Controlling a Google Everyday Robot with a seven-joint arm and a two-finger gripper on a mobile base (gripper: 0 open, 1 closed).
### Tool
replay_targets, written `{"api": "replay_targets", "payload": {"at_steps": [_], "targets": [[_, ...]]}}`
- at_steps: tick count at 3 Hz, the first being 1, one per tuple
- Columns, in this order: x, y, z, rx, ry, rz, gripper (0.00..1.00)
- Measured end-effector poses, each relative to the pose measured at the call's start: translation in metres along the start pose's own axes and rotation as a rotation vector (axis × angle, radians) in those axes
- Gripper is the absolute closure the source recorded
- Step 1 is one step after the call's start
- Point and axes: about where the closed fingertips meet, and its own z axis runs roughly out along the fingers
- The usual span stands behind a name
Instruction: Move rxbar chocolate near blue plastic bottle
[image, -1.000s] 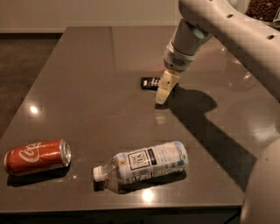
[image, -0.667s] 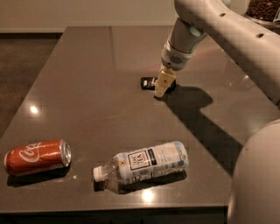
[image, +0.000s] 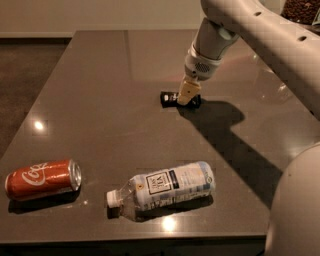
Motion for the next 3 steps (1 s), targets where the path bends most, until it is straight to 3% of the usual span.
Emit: {"api": "replay_targets", "payload": {"at_steps": [1, 2, 3], "targets": [[-0.003, 0.030, -0.012, 0.000, -0.021, -0.048, 1.00], [-0.004, 0.107, -0.025, -0.054, -0.048, -0.129, 1.00], [-0.003, 0.147, -0.030, -0.102, -0.069, -0.155, 1.00]]}}
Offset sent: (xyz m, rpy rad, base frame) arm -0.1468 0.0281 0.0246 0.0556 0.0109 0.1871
